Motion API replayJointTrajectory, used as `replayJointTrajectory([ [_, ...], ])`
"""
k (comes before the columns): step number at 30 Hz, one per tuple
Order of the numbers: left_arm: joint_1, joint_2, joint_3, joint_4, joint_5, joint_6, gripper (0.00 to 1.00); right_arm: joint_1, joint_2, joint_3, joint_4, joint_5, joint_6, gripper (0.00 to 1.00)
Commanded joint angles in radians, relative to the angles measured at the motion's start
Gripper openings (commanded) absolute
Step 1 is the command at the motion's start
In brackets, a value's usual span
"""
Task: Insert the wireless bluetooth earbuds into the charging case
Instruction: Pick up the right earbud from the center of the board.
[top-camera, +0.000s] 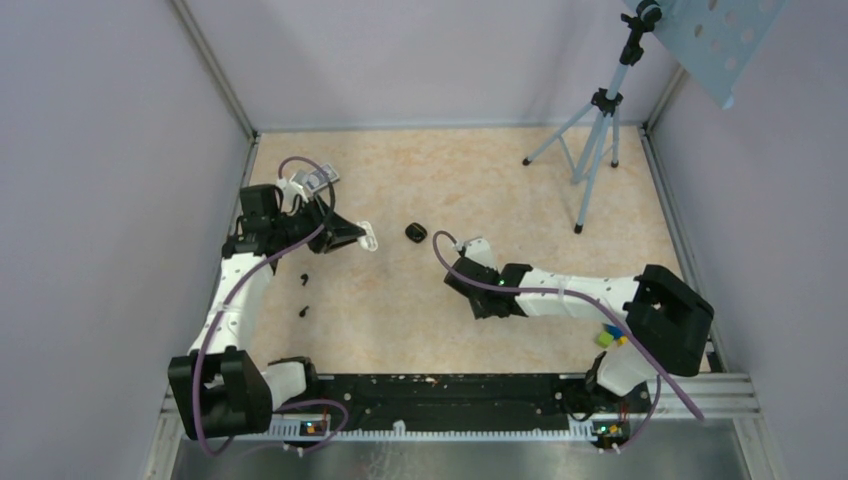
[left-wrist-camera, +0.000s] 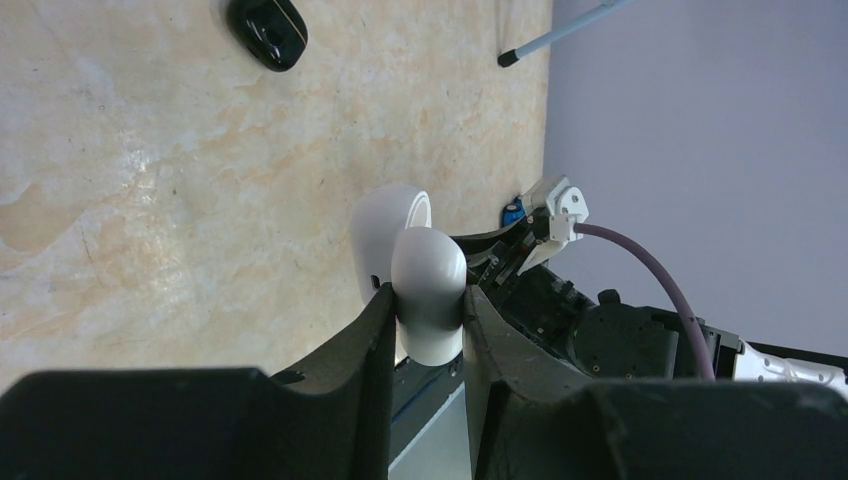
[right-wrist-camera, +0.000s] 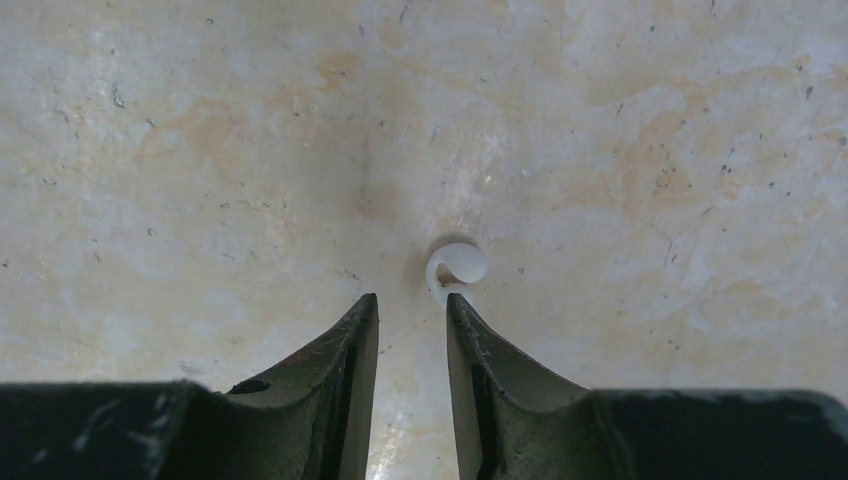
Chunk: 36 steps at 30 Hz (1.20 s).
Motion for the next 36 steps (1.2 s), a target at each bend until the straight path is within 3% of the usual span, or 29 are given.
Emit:
replayJointTrajectory([
  [1, -0.004, -0.026, -0.014, 0.046, 0.020, 0.003, 0.00, 0.011, -0.003, 0.033, -0.025, -0.009, 0.034, 0.31],
  [36, -0.015, -0.022, -0.032, 0.057, 0.024, -0.005, 0.00, 0.003, 0.047, -0.030, 0.015, 0.044, 0.078, 0.31],
])
